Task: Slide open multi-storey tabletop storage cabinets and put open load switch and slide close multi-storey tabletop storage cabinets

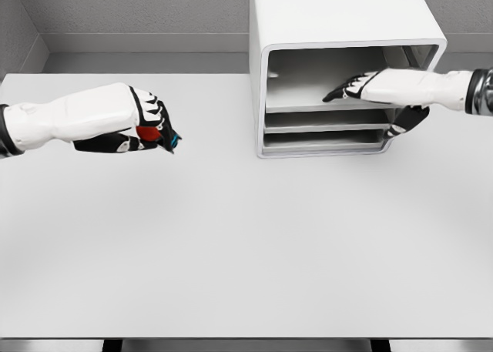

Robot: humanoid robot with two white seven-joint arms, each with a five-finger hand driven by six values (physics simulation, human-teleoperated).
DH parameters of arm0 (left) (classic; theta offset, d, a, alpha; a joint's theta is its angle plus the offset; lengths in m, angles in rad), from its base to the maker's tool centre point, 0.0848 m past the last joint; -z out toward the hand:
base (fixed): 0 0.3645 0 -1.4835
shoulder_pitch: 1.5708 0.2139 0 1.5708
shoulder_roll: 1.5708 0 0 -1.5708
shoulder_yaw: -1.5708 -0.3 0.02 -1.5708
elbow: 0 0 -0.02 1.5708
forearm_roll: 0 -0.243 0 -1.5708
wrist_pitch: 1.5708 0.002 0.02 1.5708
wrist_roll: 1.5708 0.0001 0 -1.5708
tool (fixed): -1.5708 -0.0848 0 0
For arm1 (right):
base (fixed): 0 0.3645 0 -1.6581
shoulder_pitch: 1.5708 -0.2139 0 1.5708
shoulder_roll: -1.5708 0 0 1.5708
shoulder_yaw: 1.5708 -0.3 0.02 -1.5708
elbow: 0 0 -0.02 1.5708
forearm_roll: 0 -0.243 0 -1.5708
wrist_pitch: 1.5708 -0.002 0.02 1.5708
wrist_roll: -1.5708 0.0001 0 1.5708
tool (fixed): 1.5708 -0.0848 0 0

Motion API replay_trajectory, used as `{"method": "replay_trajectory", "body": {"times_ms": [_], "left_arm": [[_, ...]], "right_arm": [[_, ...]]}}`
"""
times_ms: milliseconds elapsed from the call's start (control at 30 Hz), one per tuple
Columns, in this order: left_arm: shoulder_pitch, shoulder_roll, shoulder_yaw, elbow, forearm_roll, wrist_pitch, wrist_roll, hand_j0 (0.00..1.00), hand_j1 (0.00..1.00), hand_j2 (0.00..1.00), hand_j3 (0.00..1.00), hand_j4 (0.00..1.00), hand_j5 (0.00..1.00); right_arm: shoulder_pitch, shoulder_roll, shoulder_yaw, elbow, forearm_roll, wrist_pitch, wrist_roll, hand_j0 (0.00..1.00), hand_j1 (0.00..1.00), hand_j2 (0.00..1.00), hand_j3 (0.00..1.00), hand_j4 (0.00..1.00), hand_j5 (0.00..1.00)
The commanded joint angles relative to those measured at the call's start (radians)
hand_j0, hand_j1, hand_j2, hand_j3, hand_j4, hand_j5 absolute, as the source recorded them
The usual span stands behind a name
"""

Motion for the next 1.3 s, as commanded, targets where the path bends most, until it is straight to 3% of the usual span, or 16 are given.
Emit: {"method": "replay_trajectory", "body": {"times_ms": [0, 333, 500, 633, 1267], "left_arm": [[0.0, -0.004, 0.0, 0.0, 0.008, 0.003, 0.0, 0.44, 0.44, 0.44, 0.44, 0.44, 0.44], [-0.018, -0.004, -0.001, 0.001, 0.011, 0.003, -0.013, 0.44, 0.44, 0.44, 0.44, 0.44, 0.44], [-0.035, -0.004, -0.001, 0.001, 0.026, 0.003, -0.023, 0.44, 0.44, 0.44, 0.44, 0.44, 0.44], [-0.046, -0.027, -0.024, 0.0, 0.024, 0.003, -0.024, 0.44, 0.44, 0.44, 0.44, 0.44, 0.44], [-0.106, -0.06, -0.061, -0.025, 0.026, 0.003, -0.029, 0.44, 0.44, 0.44, 0.44, 0.44, 0.44]], "right_arm": [[0.0, 0.0, 0.019, 0.007, 0.011, 0.0, 0.0, 1.0, 1.0, 1.0, 1.0, 1.0, 1.0], [-0.005, -0.032, 0.031, -0.069, 0.014, -0.009, 0.0, 1.0, 1.0, 1.0, 1.0, 1.0, 1.0], [-0.003, -0.064, 0.029, -0.106, 0.014, -0.058, 0.0, 1.0, 1.0, 1.0, 1.0, 1.0, 1.0], [0.0, -0.089, 0.031, -0.16, 0.012, -0.059, 0.0, 1.0, 1.0, 1.0, 1.0, 1.0, 1.0], [0.026, -0.216, 0.042, -0.278, 0.0, -0.075, 0.0, 1.0, 1.0, 1.0, 1.0, 1.0, 1.0]]}}
